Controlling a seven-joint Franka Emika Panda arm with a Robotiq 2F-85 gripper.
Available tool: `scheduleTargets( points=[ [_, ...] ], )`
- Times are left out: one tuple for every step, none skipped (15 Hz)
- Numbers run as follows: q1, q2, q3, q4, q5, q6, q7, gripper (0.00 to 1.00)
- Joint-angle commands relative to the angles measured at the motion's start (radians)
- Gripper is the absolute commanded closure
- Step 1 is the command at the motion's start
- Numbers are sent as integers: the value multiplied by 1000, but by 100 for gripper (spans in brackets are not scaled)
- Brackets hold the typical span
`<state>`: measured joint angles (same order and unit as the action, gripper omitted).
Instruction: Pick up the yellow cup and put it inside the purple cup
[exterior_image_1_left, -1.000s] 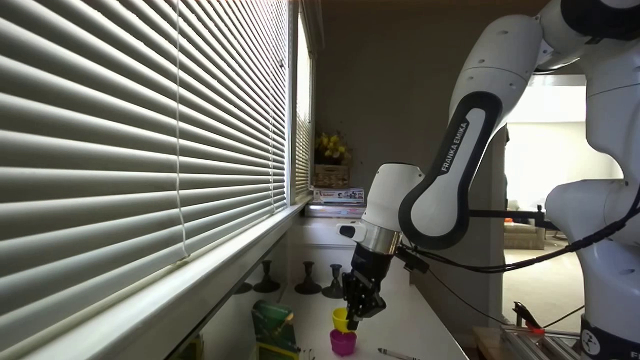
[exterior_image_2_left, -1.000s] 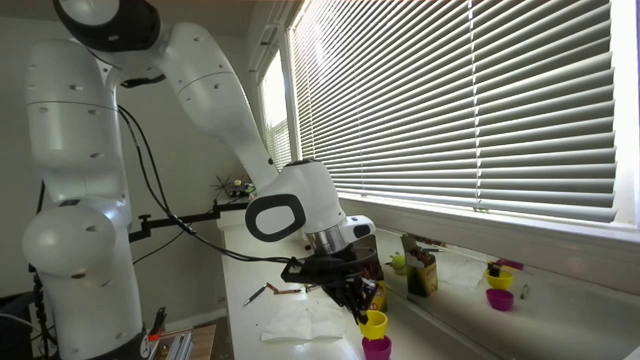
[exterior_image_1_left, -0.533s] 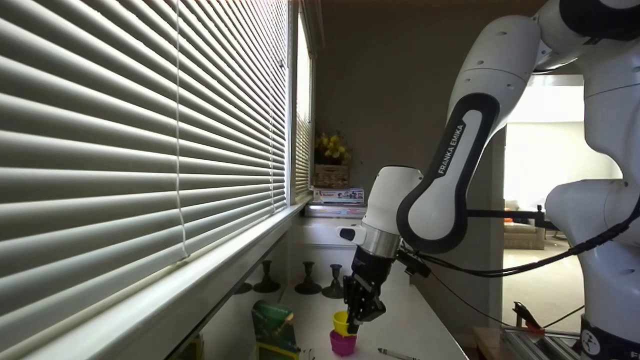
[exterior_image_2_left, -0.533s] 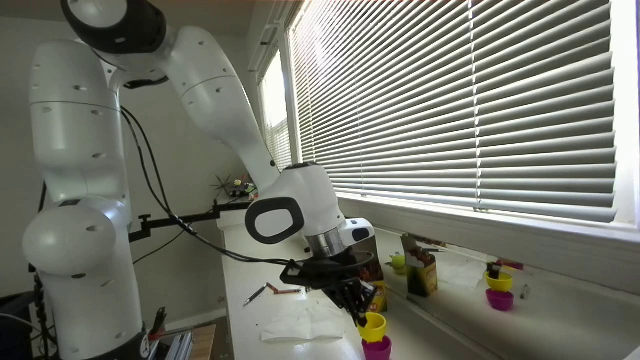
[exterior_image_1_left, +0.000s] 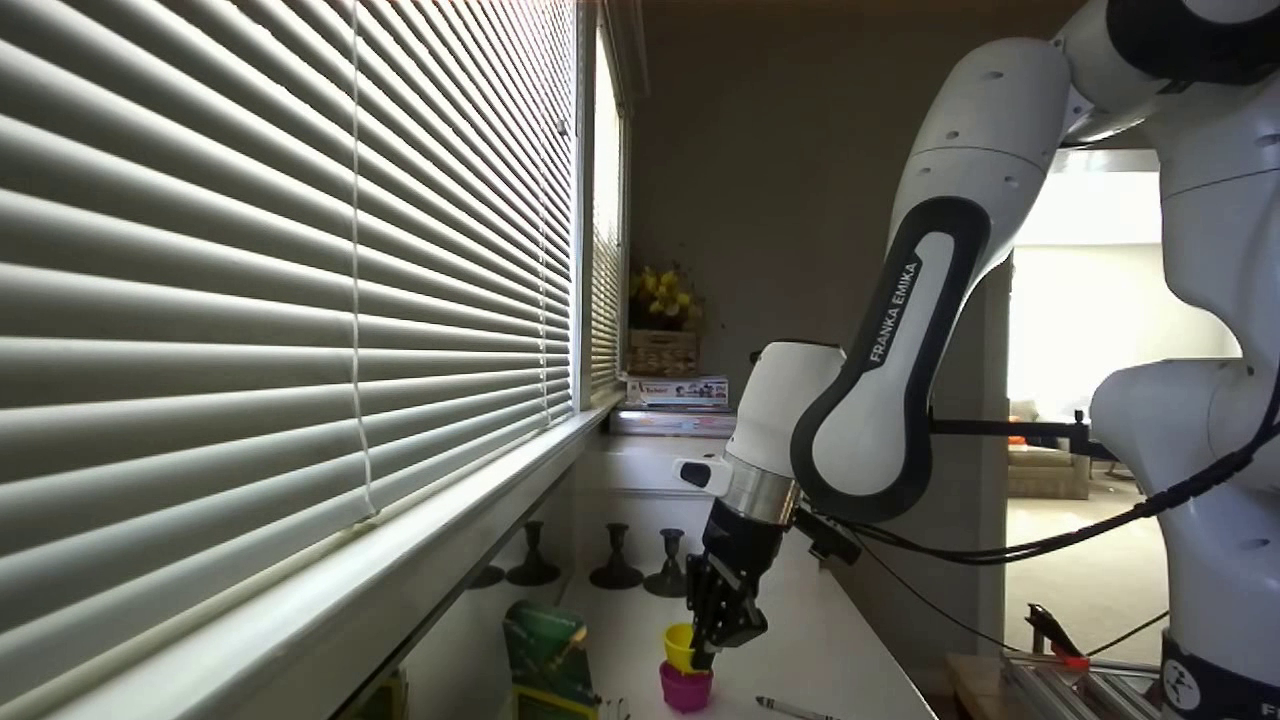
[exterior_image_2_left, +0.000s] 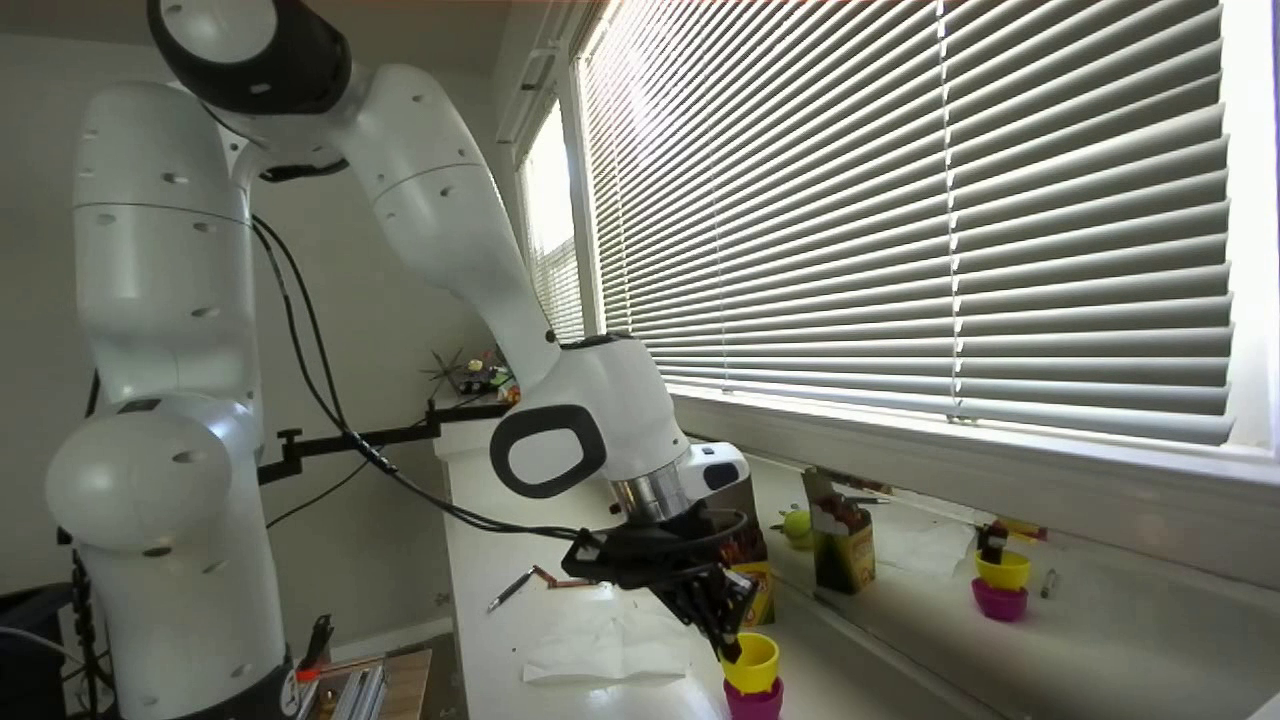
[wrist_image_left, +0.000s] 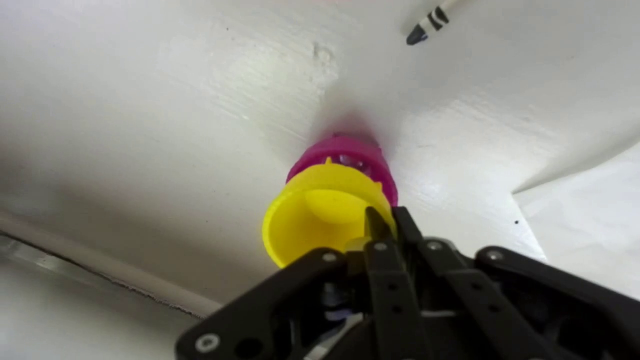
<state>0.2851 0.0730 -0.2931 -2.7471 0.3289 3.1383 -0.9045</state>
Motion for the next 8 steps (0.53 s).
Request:
scheduleTargets(
  points=[
    [-9,12,27,0,49,33,-30,98],
    [-11,10,34,0,51,32,-34,98],
    [-14,5,43,0,59,33,-36,69],
    [-17,0,53,0,68,35,-39,67],
    [-17,-4,59,1,75,37,-38,61],
    [-19,-9,67,2,81,46,-43,53],
    [-19,-12,73,2,82,52,-42,47],
    [-19,-15,78,3,80,71,-45,39]
  ],
)
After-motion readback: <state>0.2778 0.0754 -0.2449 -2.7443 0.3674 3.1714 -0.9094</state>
